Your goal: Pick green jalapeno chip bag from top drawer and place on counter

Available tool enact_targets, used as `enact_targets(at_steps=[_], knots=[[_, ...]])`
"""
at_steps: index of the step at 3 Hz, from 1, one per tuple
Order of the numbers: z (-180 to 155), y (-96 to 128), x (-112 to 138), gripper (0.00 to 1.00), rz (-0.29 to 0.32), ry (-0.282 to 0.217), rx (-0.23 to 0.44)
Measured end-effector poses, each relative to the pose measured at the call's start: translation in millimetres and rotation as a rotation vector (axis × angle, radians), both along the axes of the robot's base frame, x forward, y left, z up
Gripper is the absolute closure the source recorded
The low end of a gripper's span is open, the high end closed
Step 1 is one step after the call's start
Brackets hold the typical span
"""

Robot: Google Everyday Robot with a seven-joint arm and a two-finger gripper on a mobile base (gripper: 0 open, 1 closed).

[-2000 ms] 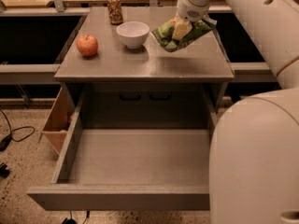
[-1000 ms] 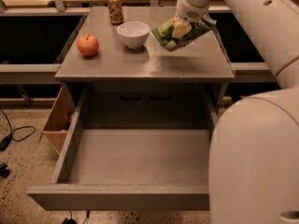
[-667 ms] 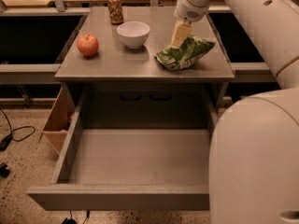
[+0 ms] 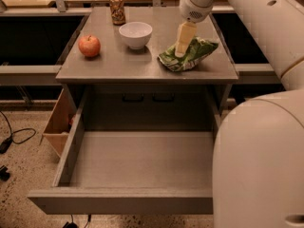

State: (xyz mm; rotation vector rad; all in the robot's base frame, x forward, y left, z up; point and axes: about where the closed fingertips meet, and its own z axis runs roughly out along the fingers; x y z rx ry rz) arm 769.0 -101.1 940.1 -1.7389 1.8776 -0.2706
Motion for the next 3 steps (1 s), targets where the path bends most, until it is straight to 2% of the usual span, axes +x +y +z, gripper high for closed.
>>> enact_targets(at_steps=[1,2,3], knots=[[24.4,-7.7,-11.2,0.00,-0.020,-0.040,0.049],[77.1,-32.2,-43.8,0.00,-0.098,-0.156,0.123],[142.5,-58.6,-103.5,0.00,-0.212,-0.328,0.191]])
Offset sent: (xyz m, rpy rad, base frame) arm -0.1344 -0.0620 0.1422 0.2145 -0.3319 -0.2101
